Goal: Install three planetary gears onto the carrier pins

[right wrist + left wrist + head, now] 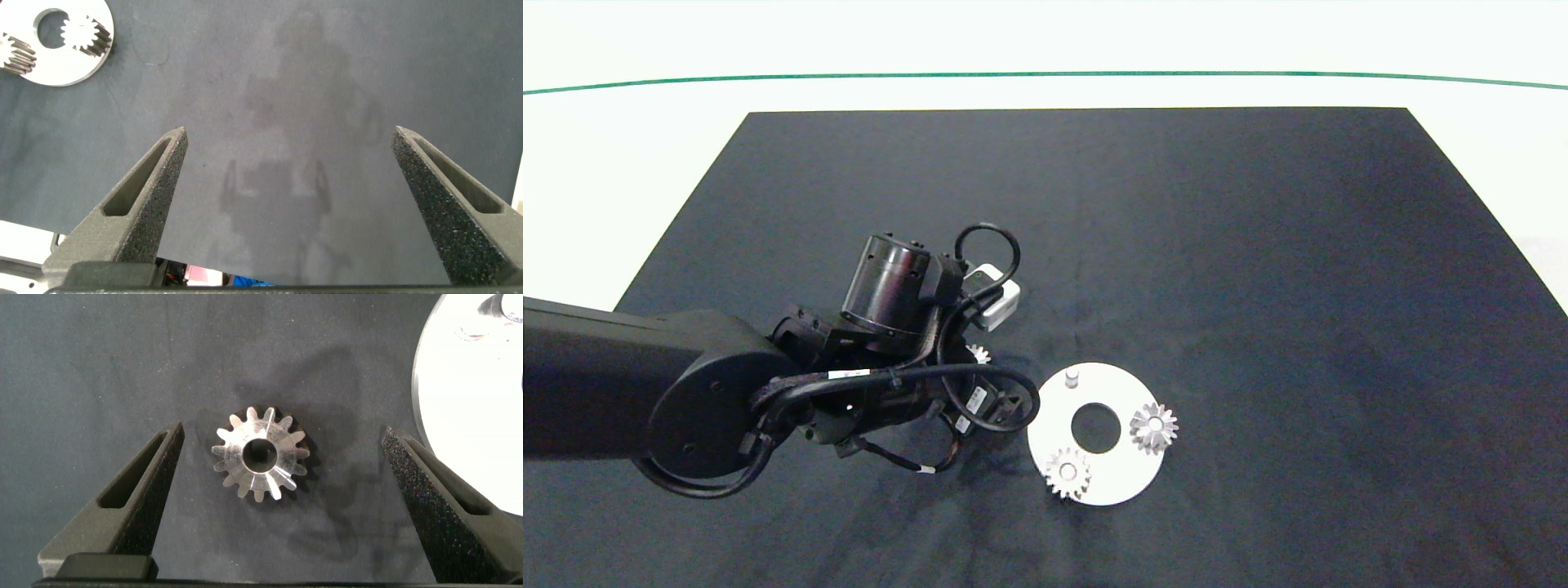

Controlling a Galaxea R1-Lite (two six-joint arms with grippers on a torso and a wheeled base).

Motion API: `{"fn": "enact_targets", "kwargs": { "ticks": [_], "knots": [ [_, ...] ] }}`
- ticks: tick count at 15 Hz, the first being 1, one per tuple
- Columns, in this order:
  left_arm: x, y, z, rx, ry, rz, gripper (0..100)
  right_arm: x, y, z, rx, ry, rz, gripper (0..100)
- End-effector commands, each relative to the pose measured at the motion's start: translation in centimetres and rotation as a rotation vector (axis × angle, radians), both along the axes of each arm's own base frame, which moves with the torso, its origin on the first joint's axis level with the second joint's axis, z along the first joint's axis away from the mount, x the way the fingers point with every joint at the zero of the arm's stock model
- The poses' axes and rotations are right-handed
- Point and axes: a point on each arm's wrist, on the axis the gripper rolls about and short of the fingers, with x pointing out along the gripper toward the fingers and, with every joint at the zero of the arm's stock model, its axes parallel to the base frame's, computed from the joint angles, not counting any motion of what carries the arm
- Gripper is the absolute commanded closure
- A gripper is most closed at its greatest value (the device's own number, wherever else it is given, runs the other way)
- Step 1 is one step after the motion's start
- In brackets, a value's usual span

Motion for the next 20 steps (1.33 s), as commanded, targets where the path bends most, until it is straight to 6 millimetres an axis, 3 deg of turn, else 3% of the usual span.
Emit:
{"fn": "enact_targets", "kwargs": {
  "ticks": [1,8,20],
  "knots": [
    [0.15,-0.01,-0.22,0.005,0.005,0.003,0,-0.05,-0.03,-0.02,-0.003,0.001,-0.002,0],
    [0.35,0.60,-0.32,0.007,0.010,0.015,1,-0.05,-0.03,-0.02,-0.003,0.001,-0.002,0],
    [0.32,0.86,-0.28,-0.002,0.015,0.007,25,-0.06,-0.03,0.02,-0.002,-0.001,-0.002,0]
  ]
}}
